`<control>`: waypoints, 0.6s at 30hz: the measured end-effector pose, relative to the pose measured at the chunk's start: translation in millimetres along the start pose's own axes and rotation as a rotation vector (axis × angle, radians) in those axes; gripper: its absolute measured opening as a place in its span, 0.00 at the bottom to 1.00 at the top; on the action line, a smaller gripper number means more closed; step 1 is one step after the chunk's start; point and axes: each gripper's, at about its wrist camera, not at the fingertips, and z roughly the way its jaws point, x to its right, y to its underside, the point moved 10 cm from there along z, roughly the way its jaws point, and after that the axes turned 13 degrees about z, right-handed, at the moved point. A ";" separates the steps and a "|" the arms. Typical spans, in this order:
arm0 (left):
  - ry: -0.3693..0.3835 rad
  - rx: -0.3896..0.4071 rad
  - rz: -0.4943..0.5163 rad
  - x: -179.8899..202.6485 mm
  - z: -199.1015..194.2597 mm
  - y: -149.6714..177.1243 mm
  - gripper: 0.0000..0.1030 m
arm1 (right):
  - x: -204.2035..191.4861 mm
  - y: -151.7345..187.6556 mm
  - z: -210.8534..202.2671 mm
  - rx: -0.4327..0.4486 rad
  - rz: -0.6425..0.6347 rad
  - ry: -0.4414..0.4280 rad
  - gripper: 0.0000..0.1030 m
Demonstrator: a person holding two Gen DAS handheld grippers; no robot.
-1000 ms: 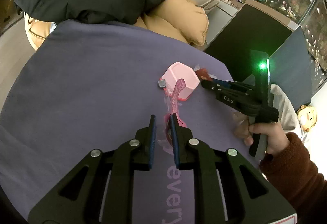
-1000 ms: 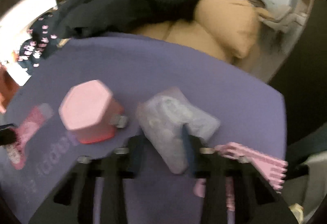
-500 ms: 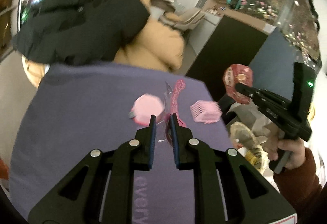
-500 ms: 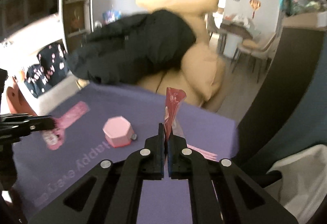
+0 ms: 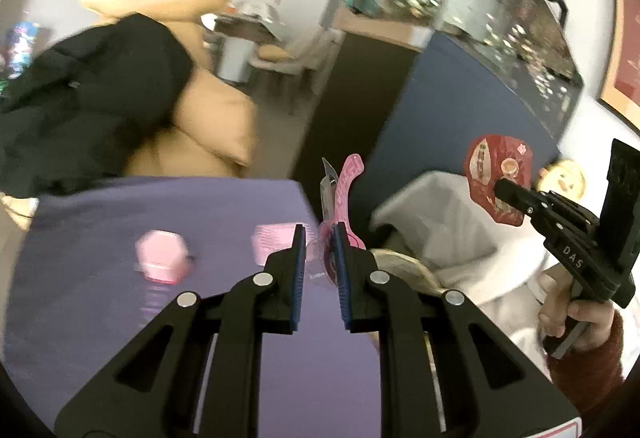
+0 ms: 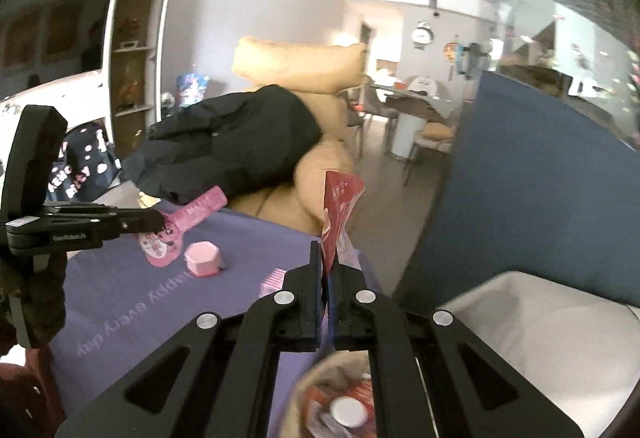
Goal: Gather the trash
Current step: 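Carry the pink stick and red wrapper over the bin and open both tools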
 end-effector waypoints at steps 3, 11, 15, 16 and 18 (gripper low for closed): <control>0.084 -0.055 0.012 36.6 28.5 5.7 0.14 | 26.9 10.0 -11.7 -0.010 0.025 0.025 0.04; 0.266 -0.229 0.009 121.3 115.7 43.2 0.14 | 80.3 45.0 -13.8 -0.063 0.082 0.074 0.04; 0.310 -0.279 0.001 139.4 145.4 57.4 0.31 | 96.7 64.8 -0.6 -0.096 0.117 0.087 0.04; 0.305 -0.279 -0.010 137.5 148.3 57.7 0.37 | 100.9 68.4 1.3 -0.102 0.127 0.088 0.04; 0.282 -0.260 -0.049 126.7 149.8 60.0 0.48 | 107.4 76.8 6.2 -0.119 0.149 0.086 0.04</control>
